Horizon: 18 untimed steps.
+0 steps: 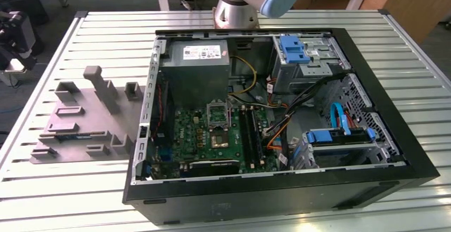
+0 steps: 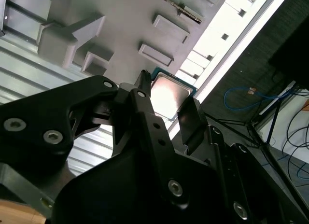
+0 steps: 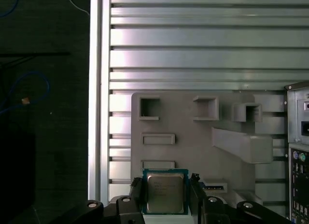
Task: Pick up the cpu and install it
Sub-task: 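Pick up the cpu and move it towards the insertion slot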
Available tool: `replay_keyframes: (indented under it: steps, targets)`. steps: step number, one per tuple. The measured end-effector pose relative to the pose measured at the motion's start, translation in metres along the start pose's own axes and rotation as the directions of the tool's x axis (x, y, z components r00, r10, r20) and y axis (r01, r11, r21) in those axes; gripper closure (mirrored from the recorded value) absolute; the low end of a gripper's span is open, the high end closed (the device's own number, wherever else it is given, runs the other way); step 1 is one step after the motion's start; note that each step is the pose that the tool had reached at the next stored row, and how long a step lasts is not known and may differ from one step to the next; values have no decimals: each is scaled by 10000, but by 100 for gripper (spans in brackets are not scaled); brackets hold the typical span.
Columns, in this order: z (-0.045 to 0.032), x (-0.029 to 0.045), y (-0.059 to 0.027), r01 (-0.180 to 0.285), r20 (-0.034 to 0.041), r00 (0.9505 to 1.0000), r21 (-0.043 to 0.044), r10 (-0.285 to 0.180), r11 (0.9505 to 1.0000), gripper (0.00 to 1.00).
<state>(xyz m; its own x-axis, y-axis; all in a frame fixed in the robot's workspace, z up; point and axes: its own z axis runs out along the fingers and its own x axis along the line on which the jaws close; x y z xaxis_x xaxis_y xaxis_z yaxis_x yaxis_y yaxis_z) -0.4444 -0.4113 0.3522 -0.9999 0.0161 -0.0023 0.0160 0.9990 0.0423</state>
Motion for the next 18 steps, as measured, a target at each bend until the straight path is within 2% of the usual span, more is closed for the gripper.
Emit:
replay_keyframes:
  steps: [9, 18]
  targets:
    - [-1, -14, 0, 0, -1, 10000, 1, 0, 10000, 53]
    - [-1, -70, 1, 0, -1, 10000, 1, 0, 10000, 53]
